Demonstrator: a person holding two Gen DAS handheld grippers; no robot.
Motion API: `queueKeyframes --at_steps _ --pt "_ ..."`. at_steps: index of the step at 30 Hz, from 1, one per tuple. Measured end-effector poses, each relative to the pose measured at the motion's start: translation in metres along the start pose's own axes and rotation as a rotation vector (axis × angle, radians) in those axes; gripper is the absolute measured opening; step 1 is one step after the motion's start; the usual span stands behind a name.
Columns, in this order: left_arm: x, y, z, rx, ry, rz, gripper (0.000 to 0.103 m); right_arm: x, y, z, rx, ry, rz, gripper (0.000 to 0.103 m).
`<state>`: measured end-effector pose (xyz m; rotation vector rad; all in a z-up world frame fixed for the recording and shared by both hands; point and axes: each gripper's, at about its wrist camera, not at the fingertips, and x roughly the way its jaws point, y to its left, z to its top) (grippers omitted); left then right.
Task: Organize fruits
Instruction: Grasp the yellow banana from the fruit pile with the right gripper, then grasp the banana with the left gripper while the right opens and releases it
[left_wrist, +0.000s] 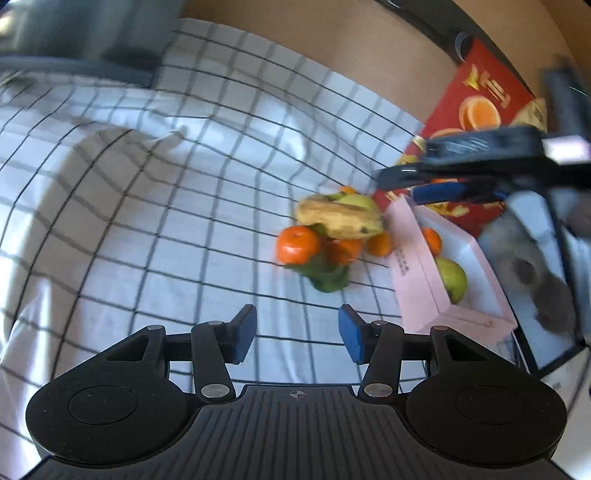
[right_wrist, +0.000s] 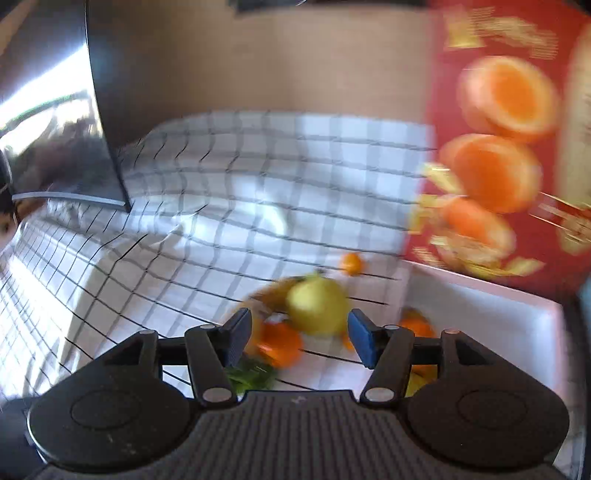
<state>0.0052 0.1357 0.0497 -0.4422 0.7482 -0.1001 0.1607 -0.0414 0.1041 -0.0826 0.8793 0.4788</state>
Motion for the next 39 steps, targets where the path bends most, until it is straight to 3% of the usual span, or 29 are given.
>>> queueKeyframes --at_steps 2,5,8,14,18,28,32,39 --pt "-0.005 0.009 -0.003 -0.037 -0.005 -0.001 0.054 0.037 0.008 0.021 0.022 0.129 0.034 0.058" --pt "-0.014 0.02 -0.01 -0.056 -0.004 0.01 0.054 0.085 0.012 0.037 0.059 0.268 -0.016 0.055" --pt "-0.023 0.034 -0.015 -0.085 -0.007 0.034 0.054 0.107 0.016 0.038 0.073 0.338 -0.038 0.05" --pt "-0.031 0.056 -0.016 -0.151 -0.022 0.065 0.054 0.127 0.031 0.039 0.018 0.387 -0.092 0.05" --pt "-0.032 0.057 -0.012 -0.139 -0.023 0.062 0.054 0.116 0.041 0.033 -0.056 0.357 -0.076 0.037" --pt "-0.015 0.062 -0.014 -0.115 0.036 0.006 0.054 0.039 0.067 -0.023 -0.057 0.202 0.179 0.036" --pt "-0.01 0.063 -0.015 -0.118 0.051 -0.044 0.054 0.017 0.077 -0.059 -0.101 0.112 0.184 0.036" --pt "-0.008 0.057 -0.013 -0.116 0.063 -0.109 0.054 0.0 0.072 -0.106 -0.064 0.085 0.155 0.036"
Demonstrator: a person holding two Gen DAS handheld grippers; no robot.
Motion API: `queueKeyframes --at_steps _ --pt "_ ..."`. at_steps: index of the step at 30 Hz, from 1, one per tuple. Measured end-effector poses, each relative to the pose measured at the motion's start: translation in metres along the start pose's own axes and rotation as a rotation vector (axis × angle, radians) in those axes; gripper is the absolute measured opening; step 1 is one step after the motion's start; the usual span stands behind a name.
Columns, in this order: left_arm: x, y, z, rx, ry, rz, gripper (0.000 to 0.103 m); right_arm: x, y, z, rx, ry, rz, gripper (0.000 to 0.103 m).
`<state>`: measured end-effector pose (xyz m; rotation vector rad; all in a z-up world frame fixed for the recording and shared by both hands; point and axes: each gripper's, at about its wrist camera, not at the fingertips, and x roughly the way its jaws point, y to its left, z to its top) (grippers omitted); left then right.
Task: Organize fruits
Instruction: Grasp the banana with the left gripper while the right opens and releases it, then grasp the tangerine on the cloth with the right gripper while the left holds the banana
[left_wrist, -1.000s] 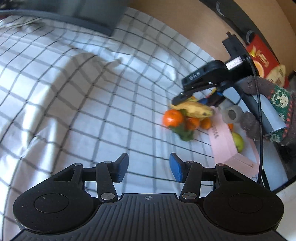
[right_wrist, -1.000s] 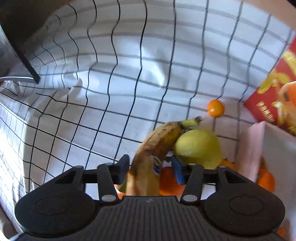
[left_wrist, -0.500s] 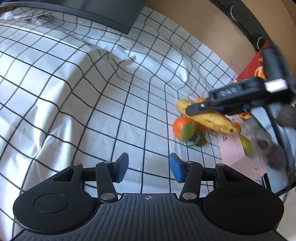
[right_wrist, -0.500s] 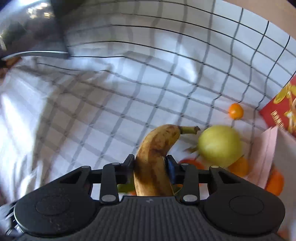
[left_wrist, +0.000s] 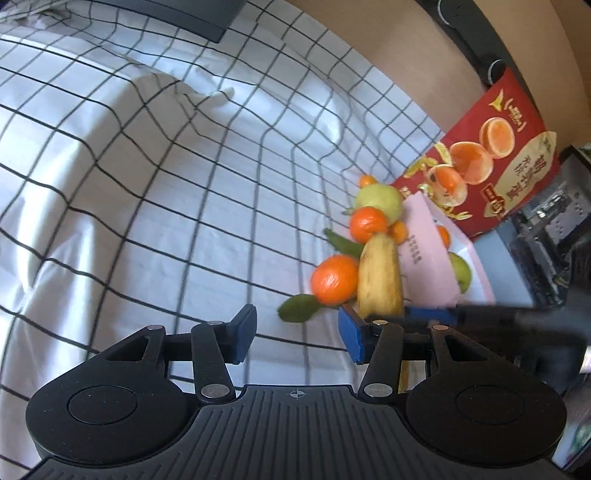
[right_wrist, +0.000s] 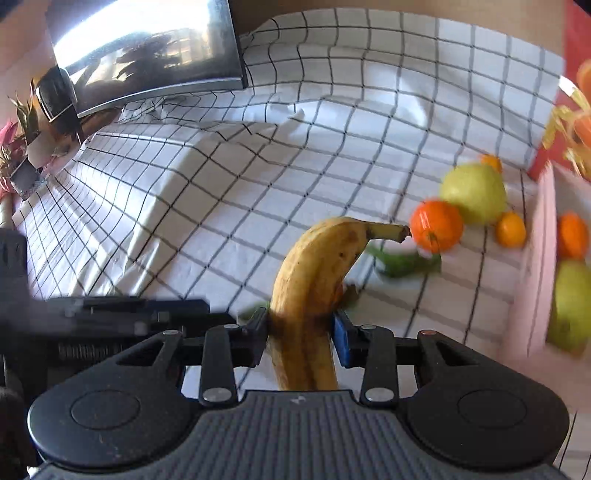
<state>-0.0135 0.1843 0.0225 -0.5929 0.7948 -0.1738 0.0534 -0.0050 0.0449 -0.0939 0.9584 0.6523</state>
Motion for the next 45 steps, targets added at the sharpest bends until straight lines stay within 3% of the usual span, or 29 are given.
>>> queueKeyframes --at_steps 8,17,19,23,29,30,36,41,45 --pt "0.006 -0.023 -0.001 0.066 0.067 -0.086 0.054 -0.018 0.001 -0.036 0.084 0.004 0.014 0.036" --pt "0.023 -0.048 -0.01 0.135 0.148 -0.083 0.054 -0.025 -0.015 -0.072 0.127 0.025 -0.06 0.037" --pt "0.024 -0.053 -0.014 0.147 0.175 -0.075 0.054 -0.029 -0.011 -0.074 0.1 0.012 -0.061 0.039" --pt "0.025 -0.064 -0.022 0.138 0.252 -0.066 0.054 -0.053 -0.011 -0.083 0.046 -0.047 -0.097 0.054" --pt "0.047 -0.099 -0.03 0.225 0.335 -0.033 0.054 -0.079 -0.04 -0.107 0.079 -0.083 -0.25 0.057" --pt "0.051 -0.105 -0.03 0.246 0.337 -0.022 0.058 -0.081 -0.047 -0.111 0.108 -0.091 -0.275 0.057" --pt "0.078 -0.138 -0.035 0.458 0.348 0.085 0.06 -0.078 -0.074 -0.138 0.224 -0.112 -0.448 0.059" --pt "0.09 -0.157 -0.048 0.628 0.353 0.179 0.059 -0.074 -0.085 -0.151 0.313 -0.125 -0.487 0.06" --pt "0.086 -0.158 -0.049 0.642 0.344 0.203 0.057 -0.073 -0.085 -0.16 0.348 -0.156 -0.496 0.069"
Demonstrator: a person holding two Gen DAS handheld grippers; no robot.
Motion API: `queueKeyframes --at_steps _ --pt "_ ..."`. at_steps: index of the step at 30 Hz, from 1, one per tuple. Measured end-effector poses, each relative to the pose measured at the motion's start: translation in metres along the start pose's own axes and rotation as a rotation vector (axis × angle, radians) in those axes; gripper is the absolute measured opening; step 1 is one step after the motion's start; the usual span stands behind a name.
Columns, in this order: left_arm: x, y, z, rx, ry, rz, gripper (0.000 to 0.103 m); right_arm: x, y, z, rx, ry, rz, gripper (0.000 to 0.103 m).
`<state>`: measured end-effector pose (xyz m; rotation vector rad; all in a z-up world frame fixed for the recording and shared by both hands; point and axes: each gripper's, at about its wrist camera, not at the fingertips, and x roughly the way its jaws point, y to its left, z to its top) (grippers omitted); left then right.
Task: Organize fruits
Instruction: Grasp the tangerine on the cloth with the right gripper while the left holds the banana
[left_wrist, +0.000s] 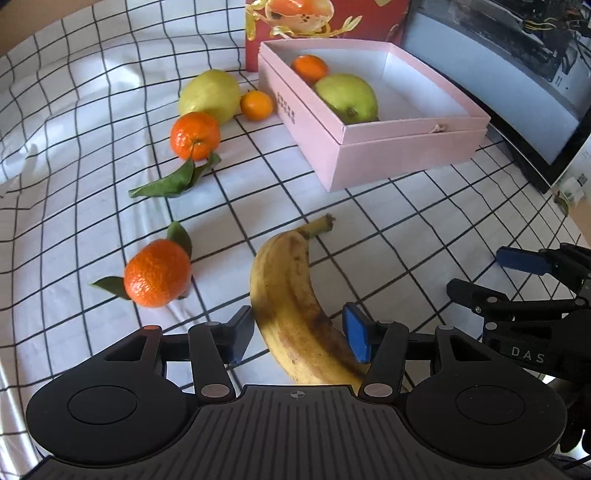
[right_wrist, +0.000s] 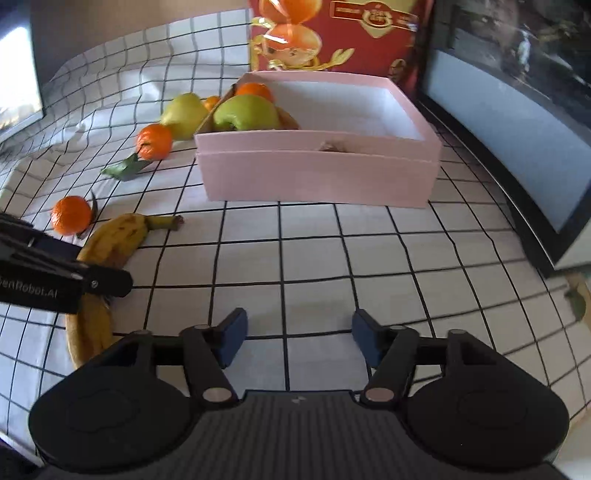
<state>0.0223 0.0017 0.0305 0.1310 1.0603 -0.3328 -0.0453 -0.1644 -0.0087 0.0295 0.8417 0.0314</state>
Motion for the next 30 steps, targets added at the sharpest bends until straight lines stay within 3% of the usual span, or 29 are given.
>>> queueKeyframes --at_steps 6,11,15,21,27,30 --pt "-0.011 0.009 -0.005 -0.006 0.017 -0.046 0.049 0.001 -0.001 -0.007 0.019 -0.028 -0.017 0.079" --pt "-0.002 0.0 -0.003 0.022 0.052 -0.057 0.049 0.002 0.002 -0.009 0.029 -0.039 -0.021 0.086" --pt "0.004 -0.012 0.0 0.07 0.038 0.005 0.047 0.003 0.004 -0.009 0.032 -0.047 -0.022 0.091" --pt "0.004 -0.013 -0.006 0.023 0.009 0.033 0.046 0.007 0.006 -0.012 0.024 -0.05 -0.01 0.103" --pt "0.003 -0.019 -0.013 0.011 -0.045 0.08 0.044 0.008 0.005 -0.007 0.023 -0.015 -0.009 0.103" --pt "-0.002 -0.006 -0.016 -0.044 -0.057 0.029 0.043 0.009 0.003 -0.003 -0.029 0.007 0.026 0.103"
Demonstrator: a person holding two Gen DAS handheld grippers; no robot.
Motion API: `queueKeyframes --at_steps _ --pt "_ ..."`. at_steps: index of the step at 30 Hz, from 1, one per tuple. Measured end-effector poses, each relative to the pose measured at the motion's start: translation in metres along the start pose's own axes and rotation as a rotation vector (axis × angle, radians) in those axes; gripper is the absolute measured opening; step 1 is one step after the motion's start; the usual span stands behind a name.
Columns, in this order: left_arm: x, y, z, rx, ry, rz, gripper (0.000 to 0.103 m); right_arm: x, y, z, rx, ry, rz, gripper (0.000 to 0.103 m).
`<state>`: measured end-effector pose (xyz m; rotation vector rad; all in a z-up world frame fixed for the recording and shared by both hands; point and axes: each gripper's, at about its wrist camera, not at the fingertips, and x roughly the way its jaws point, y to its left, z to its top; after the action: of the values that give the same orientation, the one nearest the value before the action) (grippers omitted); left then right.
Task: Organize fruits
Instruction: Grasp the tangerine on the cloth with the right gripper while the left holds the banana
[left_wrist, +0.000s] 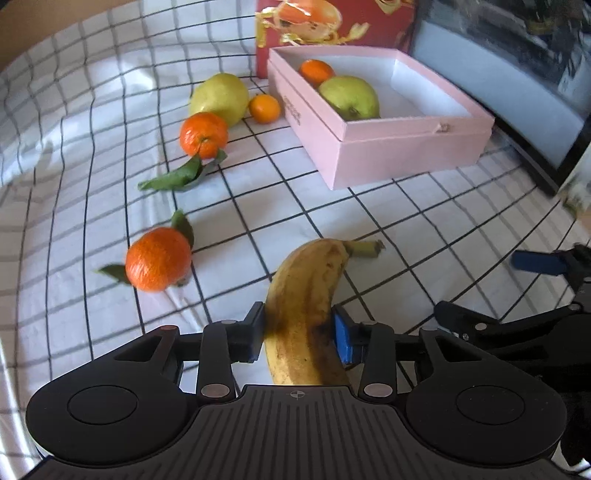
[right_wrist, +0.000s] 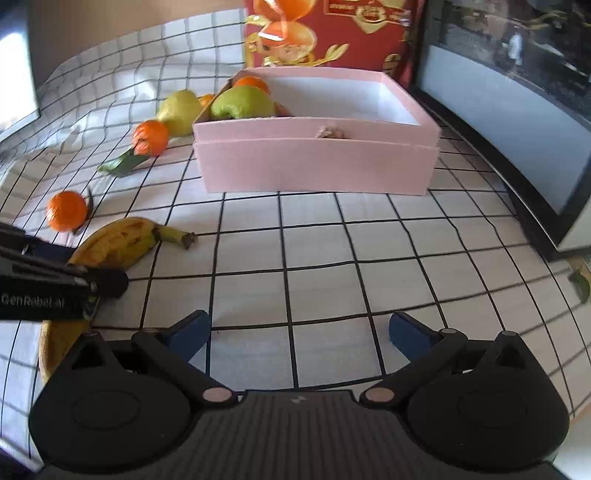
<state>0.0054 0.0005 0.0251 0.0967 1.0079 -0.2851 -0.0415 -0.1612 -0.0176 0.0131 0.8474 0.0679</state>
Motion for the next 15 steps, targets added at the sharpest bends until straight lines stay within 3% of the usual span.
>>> queueKeyframes --at_steps 3,7,10,13,15 --pt "-0.013 0.017 -0.009 -0.074 -0.021 -0.025 0.042 0.0 -0.002 0.005 -0.017 0.019 0.022 0.098" --pt "-0.052 0.049 -0.02 -0.191 -0.107 -0.031 0.041 -0.005 0.018 0.017 -0.117 -0.015 0.074 0.095" --pt "-0.088 0.074 -0.03 -0.26 -0.194 0.04 0.041 -0.012 0.051 0.029 -0.238 -0.089 0.161 0.095" --pt "-0.112 0.098 -0.042 -0.332 -0.23 0.128 0.041 -0.013 0.092 0.043 -0.33 -0.159 0.265 0.091" --pt "-0.123 0.112 -0.051 -0.382 -0.239 0.172 0.041 -0.007 0.121 0.053 -0.375 -0.185 0.323 0.081"
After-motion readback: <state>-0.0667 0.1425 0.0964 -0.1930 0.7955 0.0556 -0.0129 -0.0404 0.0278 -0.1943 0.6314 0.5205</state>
